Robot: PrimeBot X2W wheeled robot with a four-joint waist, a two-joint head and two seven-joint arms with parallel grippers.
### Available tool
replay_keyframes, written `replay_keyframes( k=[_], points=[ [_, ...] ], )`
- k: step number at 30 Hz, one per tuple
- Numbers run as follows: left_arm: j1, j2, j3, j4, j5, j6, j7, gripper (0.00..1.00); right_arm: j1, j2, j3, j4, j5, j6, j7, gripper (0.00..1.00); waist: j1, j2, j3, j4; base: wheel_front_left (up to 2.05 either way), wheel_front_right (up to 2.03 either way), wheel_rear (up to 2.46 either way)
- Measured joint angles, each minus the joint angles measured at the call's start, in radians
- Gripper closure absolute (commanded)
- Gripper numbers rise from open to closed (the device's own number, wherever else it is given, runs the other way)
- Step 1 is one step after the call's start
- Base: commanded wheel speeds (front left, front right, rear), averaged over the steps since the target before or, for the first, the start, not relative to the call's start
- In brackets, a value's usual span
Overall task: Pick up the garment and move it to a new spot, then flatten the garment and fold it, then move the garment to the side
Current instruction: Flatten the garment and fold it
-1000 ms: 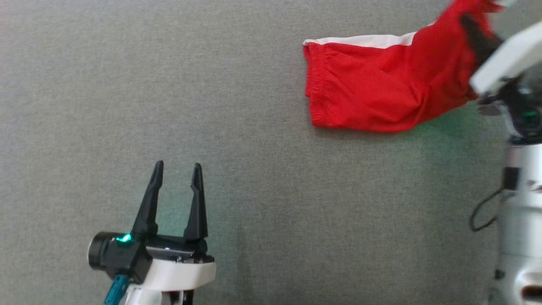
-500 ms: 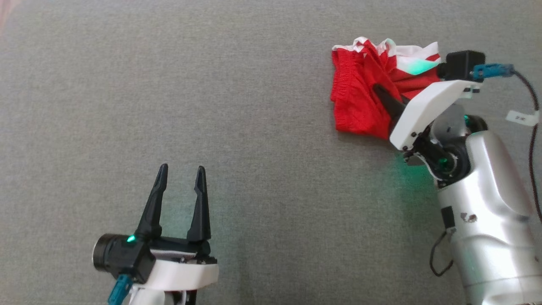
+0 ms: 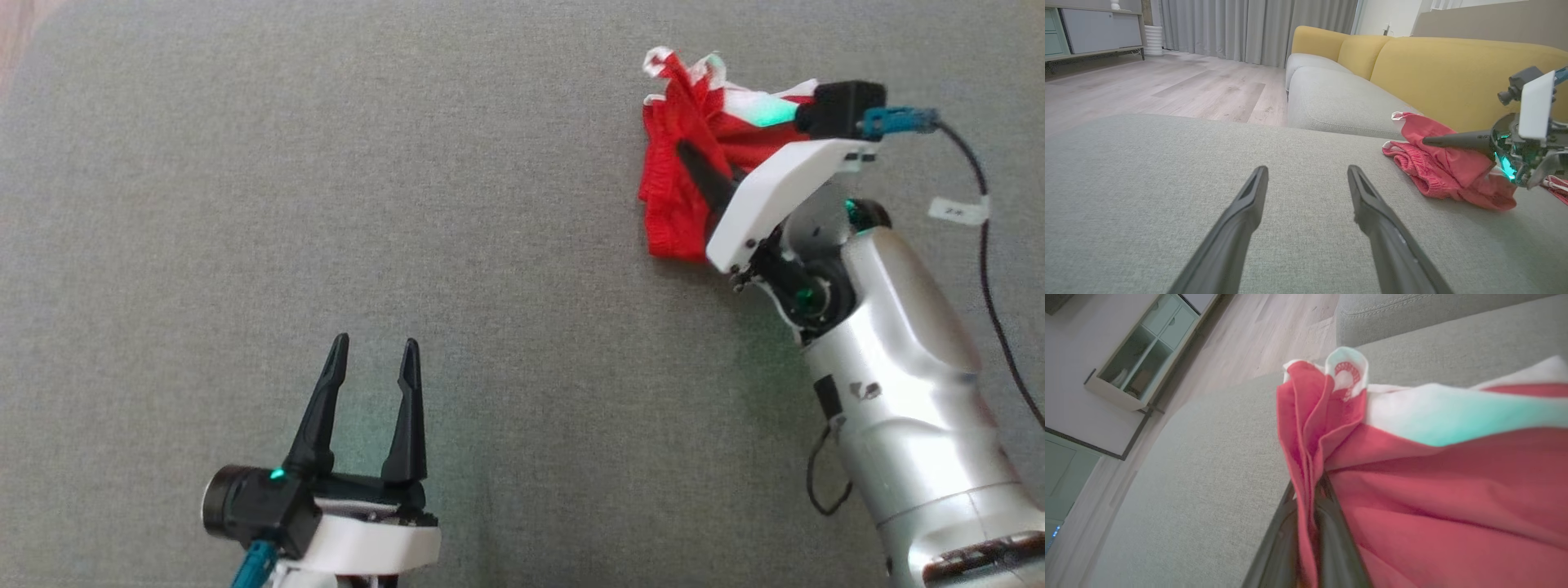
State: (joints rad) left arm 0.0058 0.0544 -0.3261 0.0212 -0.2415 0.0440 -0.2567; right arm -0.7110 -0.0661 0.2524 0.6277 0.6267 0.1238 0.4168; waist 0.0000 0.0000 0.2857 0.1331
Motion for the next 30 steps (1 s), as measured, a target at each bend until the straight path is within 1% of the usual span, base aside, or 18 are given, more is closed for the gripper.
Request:
replay_keyframes(
  k=[1, 2, 7, 11, 13, 17, 19, 20, 21, 24, 27, 30],
  points=[
    [0.000, 0.000, 0.000, 0.000, 0.000, 0.000, 0.000, 0.00, 0.000, 0.000, 0.000, 0.000, 0.000, 0.000, 0.000, 0.15, 0.0000, 0.0000, 0.000, 0.000, 0.00, 0.00, 0.00],
    [0.000, 0.000, 0.000, 0.000, -0.005, 0.000, 0.000, 0.00, 0.000, 0.000, 0.012, 0.007, -0.003, 0.000, -0.007, 0.00, 0.0000, 0.0000, 0.000, 0.000, 0.00, 0.00, 0.00],
    [0.000, 0.000, 0.012, 0.001, -0.005, 0.001, 0.000, 0.00, 0.002, 0.000, 0.078, 0.007, 0.014, 0.000, -0.034, 0.00, 0.0000, 0.0000, -0.004, -0.014, 0.00, 0.00, 0.00],
    [0.001, 0.000, 0.043, 0.007, -0.004, 0.001, 0.000, 0.00, 0.013, 0.000, 0.112, -0.062, 0.014, 0.000, -0.095, 0.00, 0.0000, 0.0000, -0.019, -0.034, 0.00, 0.00, 0.00],
    [0.004, -0.001, 0.055, 0.007, -0.004, 0.001, 0.000, 0.00, 0.038, 0.000, 0.123, -0.113, -0.021, 0.000, -0.137, 0.00, 0.0000, 0.0000, -0.029, -0.048, 0.00, 0.00, 0.00],
    [0.028, -0.001, 0.085, 0.008, -0.001, 0.000, 0.000, 0.00, 0.141, -0.011, 0.112, -0.211, -0.162, 0.000, -0.217, 0.00, 0.0000, 0.0000, -0.058, -0.080, 0.00, 0.00, 0.00],
    [0.049, -0.001, 0.100, 0.010, 0.005, 0.000, 0.000, 0.00, 0.206, -0.030, 0.083, -0.252, -0.220, 0.000, -0.258, 0.00, 0.0000, 0.0000, -0.077, -0.097, 0.00, 0.00, 0.00],
    [0.069, -0.001, 0.111, 0.012, 0.005, -0.004, 0.000, 0.00, 0.272, -0.056, 0.045, -0.293, -0.272, 0.000, -0.298, 0.00, -0.0001, 0.0000, -0.098, -0.114, 0.00, 0.00, 0.00],
    [0.078, -0.001, 0.116, 0.013, 0.005, -0.010, 0.000, 0.00, 0.305, -0.067, 0.025, -0.311, -0.295, 0.000, -0.320, 0.00, -0.0001, 0.0000, -0.110, -0.121, 0.00, 0.00, 0.00],
    [0.104, -0.001, 0.138, 0.015, 0.009, -0.014, 0.000, 0.00, 0.397, -0.085, -0.052, -0.347, -0.368, 0.000, -0.399, 0.00, -0.0001, 0.0000, -0.146, -0.144, 0.00, 0.00, 0.00],
    [0.131, -0.001, 0.148, 0.014, 0.012, -0.023, 0.000, 0.00, 0.488, -0.084, -0.144, -0.359, -0.413, 0.000, -0.471, 0.00, -0.0002, 0.0000, -0.182, -0.161, 0.00, 0.00, 0.00],
    [0.160, -0.001, 0.163, 0.011, 0.013, -0.026, 0.000, 0.00, 0.578, -0.066, -0.216, -0.368, -0.419, 0.000, -0.513, 0.00, -0.0003, 0.0000, -0.213, -0.172, 0.00, 0.00, 0.00]
  ],
)
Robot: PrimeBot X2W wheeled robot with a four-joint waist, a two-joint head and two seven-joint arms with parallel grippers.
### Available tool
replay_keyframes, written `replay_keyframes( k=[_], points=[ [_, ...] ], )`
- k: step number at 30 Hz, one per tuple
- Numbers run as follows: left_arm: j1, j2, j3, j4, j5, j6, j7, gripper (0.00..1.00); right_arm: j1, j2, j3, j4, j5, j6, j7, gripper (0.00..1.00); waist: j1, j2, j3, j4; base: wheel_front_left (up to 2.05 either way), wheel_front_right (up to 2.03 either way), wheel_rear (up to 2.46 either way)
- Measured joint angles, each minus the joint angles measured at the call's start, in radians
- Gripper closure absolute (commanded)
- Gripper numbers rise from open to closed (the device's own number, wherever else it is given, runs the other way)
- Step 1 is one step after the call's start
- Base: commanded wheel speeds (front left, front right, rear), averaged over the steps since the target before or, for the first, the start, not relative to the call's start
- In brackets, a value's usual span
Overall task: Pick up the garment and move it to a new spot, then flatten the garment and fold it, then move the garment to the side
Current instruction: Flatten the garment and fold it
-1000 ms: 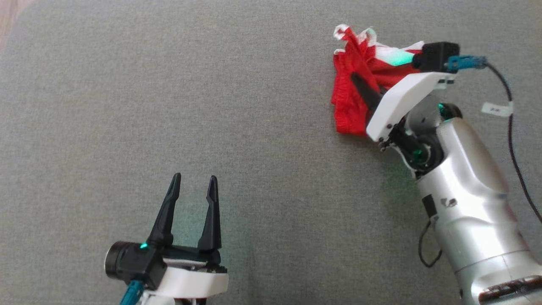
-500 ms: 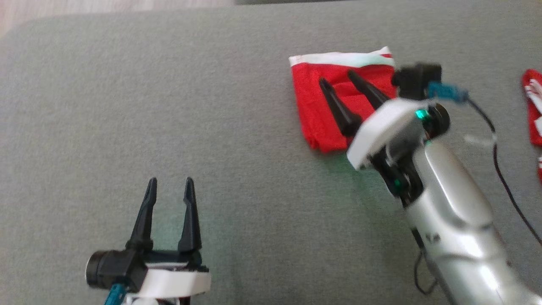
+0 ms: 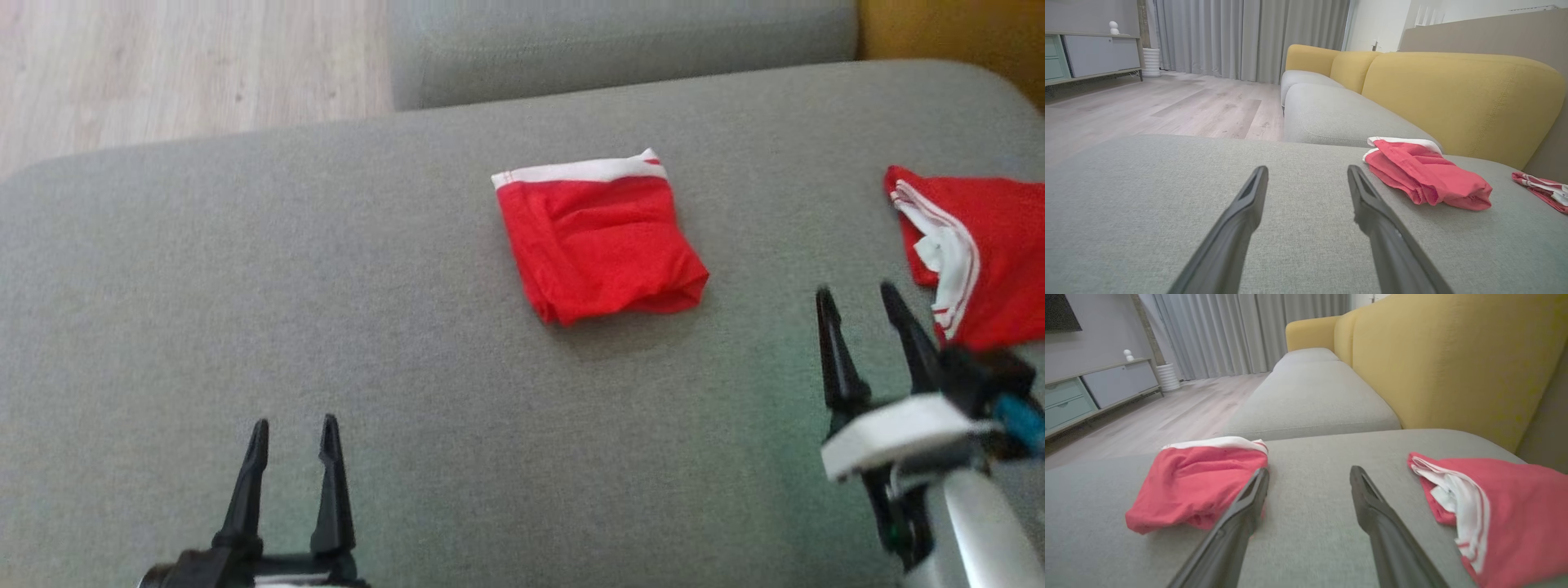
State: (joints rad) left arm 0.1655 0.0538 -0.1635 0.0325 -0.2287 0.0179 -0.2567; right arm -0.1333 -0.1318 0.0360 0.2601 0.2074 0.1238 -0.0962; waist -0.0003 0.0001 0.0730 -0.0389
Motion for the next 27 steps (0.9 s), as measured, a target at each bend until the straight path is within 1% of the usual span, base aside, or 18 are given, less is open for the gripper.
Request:
replay_keyframes(
  k=[4, 8, 9, 10, 11, 15, 20, 27],
  points=[
    [0.022, 0.000, 0.005, -0.006, 0.000, 0.000, 0.000, 0.00, 0.051, 0.021, -0.020, -0.002, -0.036, 0.000, -0.018, 0.00, 0.0000, 0.0000, -0.009, -0.011, 0.00, 0.00, 0.00],
    [0.019, 0.000, 0.002, -0.013, 0.000, -0.001, 0.000, 0.00, 0.024, 0.028, -0.024, -0.004, -0.051, 0.000, -0.020, 0.00, 0.0003, 0.0000, 0.011, -0.001, 0.00, 0.00, 0.00],
    [0.017, 0.000, 0.001, -0.016, 0.000, -0.001, 0.000, 0.00, 0.007, 0.029, -0.022, -0.003, -0.051, 0.000, -0.020, 0.02, 0.0003, 0.0000, 0.019, 0.002, 0.00, 0.00, 0.00],
    [0.015, 0.000, -0.001, -0.019, 0.000, -0.001, 0.000, 0.00, -0.015, 0.030, -0.017, 0.000, -0.052, 0.000, -0.019, 0.24, 0.0003, 0.0000, 0.028, 0.007, 0.00, 0.00, 0.00],
    [0.010, 0.000, -0.005, -0.021, 0.000, -0.001, 0.000, 0.00, -0.044, 0.030, -0.006, 0.007, -0.052, 0.000, -0.017, 0.99, 0.0003, 0.0000, 0.039, 0.011, 0.00, 0.00, 0.00],
    [-0.046, 0.000, -0.033, -0.020, 0.000, -0.002, 0.000, 0.00, -0.194, 0.026, 0.040, 0.063, -0.037, 0.000, 0.020, 1.00, 0.0004, 0.0000, 0.092, 0.038, 0.00, 0.00, 0.00],
    [-0.111, 0.000, -0.062, -0.019, 0.000, -0.002, 0.000, 0.00, -0.363, 0.012, 0.079, 0.185, -0.022, 0.000, 0.054, 1.00, 0.0006, 0.0000, 0.159, 0.092, 0.00, 0.00, 0.00],
    [-0.132, -0.001, -0.087, -0.013, -0.001, 0.000, 0.000, 0.00, -0.486, -0.001, 0.121, 0.375, -0.021, 0.000, 0.064, 1.00, 0.0006, 0.0000, 0.226, 0.180, 0.00, 0.00, 0.00]
  ],
)
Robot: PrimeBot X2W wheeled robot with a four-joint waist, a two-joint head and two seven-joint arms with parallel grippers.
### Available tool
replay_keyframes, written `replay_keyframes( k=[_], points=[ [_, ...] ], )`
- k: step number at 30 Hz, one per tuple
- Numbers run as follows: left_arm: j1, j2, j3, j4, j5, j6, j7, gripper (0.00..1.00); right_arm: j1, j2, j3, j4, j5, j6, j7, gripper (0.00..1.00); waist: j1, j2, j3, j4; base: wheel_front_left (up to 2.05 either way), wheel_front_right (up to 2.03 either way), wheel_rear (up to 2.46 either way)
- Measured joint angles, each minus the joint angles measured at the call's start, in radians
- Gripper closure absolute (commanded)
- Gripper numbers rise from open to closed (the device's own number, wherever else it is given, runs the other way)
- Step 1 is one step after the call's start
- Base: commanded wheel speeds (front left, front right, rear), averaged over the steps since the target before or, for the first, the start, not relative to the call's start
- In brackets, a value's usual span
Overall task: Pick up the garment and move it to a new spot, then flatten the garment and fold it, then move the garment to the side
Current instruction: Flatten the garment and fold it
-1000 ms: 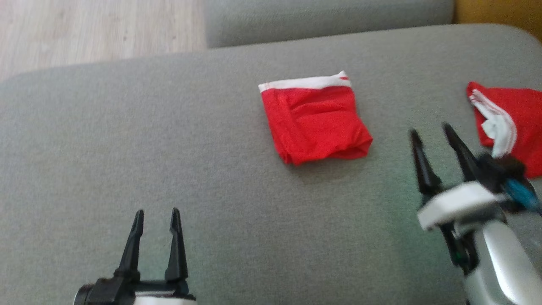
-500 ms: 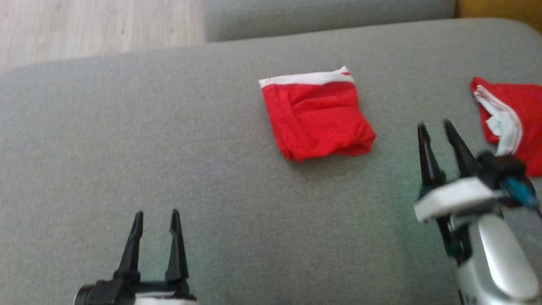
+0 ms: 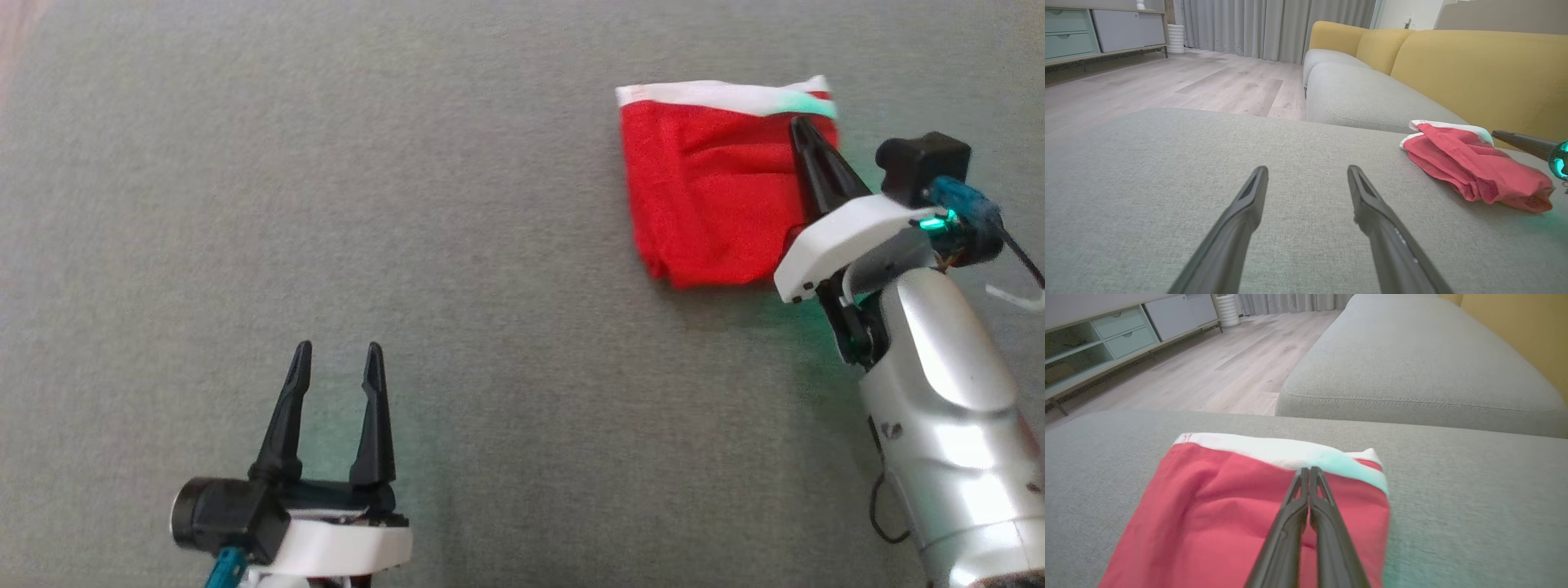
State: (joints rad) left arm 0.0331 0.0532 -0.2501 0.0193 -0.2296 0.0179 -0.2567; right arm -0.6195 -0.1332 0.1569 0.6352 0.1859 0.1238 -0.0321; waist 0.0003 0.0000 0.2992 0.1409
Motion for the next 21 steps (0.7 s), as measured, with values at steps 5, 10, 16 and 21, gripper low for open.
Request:
replay_keyframes(
  k=[5, 10, 16, 21],
  points=[
    [-0.016, -0.001, -0.011, -0.001, -0.008, 0.009, 0.000, 0.00, -0.066, 0.001, -0.005, 0.113, -0.017, 0.000, -0.027, 1.00, -0.0001, 0.0000, 0.031, 0.043, 0.00, 0.00, 0.00],
    [-0.017, -0.001, -0.017, -0.001, -0.009, 0.010, 0.000, 0.00, -0.129, 0.005, -0.041, 0.228, -0.059, 0.000, -0.039, 1.00, -0.0002, 0.0000, 0.044, 0.062, 0.00, 0.00, 0.00],
    [-0.033, -0.001, -0.024, -0.001, -0.012, 0.017, 0.000, 0.00, -0.183, 0.019, -0.072, 0.325, -0.094, 0.000, -0.069, 1.00, -0.0002, 0.0000, 0.049, 0.067, 0.00, 0.00, 0.00],
    [-0.034, -0.001, -0.023, -0.001, -0.018, 0.019, 0.000, 0.00, -0.194, 0.034, -0.073, 0.359, -0.108, 0.000, -0.116, 1.00, -0.0002, 0.0000, 0.041, 0.059, 0.00, 0.00, 0.00]
  ],
)
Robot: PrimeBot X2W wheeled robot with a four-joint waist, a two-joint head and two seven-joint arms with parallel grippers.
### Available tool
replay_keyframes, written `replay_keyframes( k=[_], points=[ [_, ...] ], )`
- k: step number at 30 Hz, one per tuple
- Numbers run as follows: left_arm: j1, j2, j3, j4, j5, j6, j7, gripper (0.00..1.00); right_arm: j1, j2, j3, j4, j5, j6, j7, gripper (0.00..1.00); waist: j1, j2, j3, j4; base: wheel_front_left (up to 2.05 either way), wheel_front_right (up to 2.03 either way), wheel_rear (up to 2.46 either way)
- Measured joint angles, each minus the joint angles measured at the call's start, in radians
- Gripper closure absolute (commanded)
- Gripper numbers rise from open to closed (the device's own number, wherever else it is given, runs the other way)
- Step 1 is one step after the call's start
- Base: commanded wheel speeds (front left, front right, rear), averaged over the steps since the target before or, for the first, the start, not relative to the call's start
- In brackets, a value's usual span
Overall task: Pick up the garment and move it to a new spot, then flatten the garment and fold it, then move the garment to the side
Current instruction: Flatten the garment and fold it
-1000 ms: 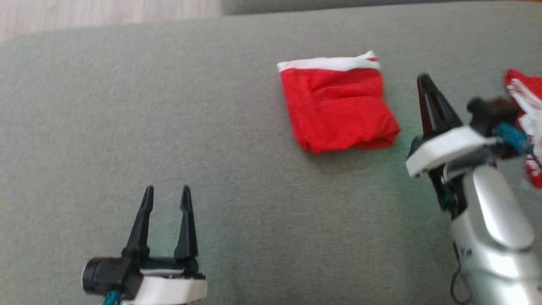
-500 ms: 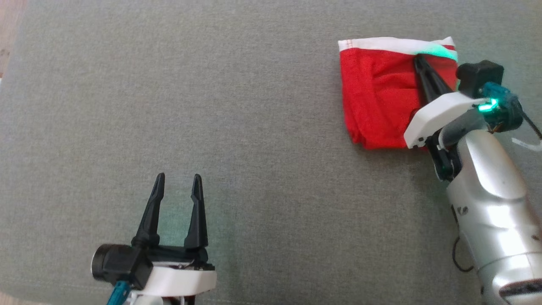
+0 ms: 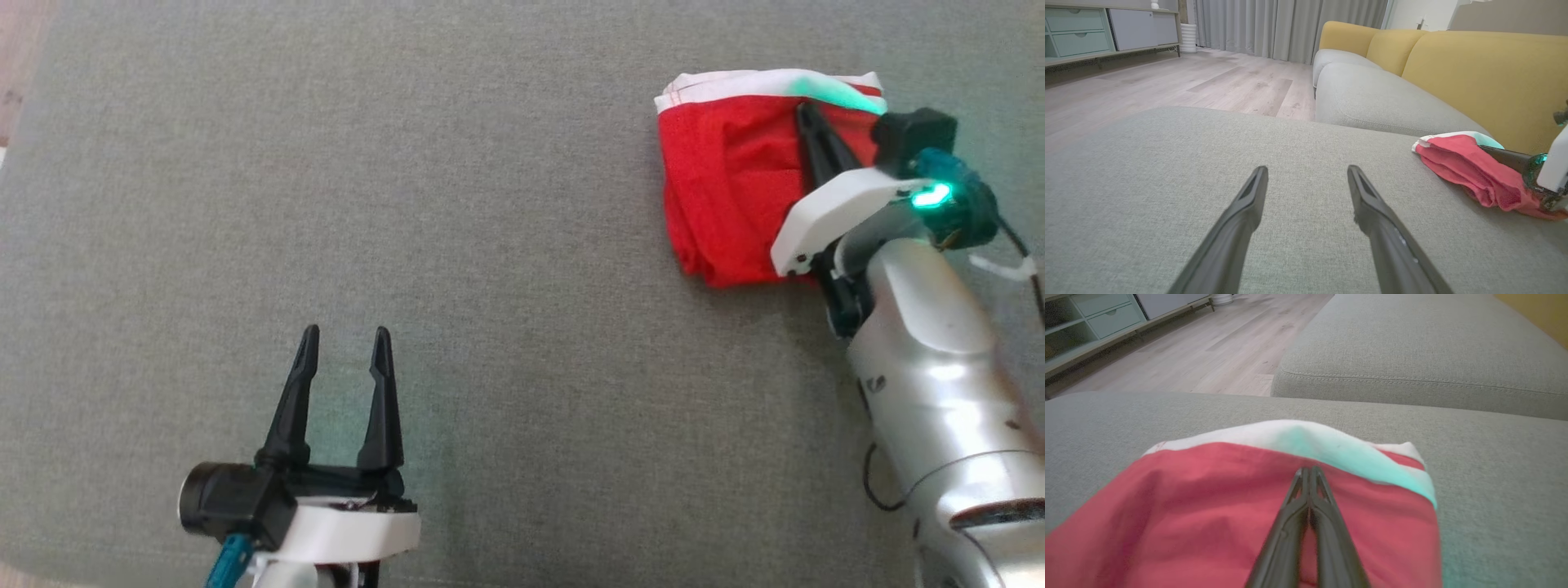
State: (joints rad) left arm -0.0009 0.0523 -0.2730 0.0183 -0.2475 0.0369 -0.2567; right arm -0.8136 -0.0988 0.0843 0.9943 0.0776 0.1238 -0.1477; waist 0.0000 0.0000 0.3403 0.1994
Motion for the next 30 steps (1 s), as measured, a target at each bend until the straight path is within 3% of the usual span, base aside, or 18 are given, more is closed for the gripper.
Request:
replay_keyframes(
  k=[8, 19, 30],
  points=[
    [0.001, 0.000, 0.009, 0.000, -0.001, 0.007, 0.000, 0.00, 0.022, 0.024, 0.125, 0.017, 0.021, 0.000, -0.055, 1.00, -0.0001, 0.0000, -0.022, -0.031, 0.00, 0.00, 0.00],
    [0.004, 0.000, 0.016, 0.002, 0.000, 0.006, 0.000, 0.00, 0.149, 0.024, 0.398, -0.110, 0.204, 0.000, -0.065, 1.00, -0.0002, 0.0000, -0.041, -0.063, 0.00, 0.00, 0.00],
    [0.048, 0.000, 0.049, 0.014, 0.002, -0.003, 0.000, 0.00, 0.231, 0.027, 0.529, -0.204, 0.304, 0.000, -0.064, 1.00, -0.0001, 0.0000, -0.096, -0.103, 0.00, 0.00, 0.00]
  ],
)
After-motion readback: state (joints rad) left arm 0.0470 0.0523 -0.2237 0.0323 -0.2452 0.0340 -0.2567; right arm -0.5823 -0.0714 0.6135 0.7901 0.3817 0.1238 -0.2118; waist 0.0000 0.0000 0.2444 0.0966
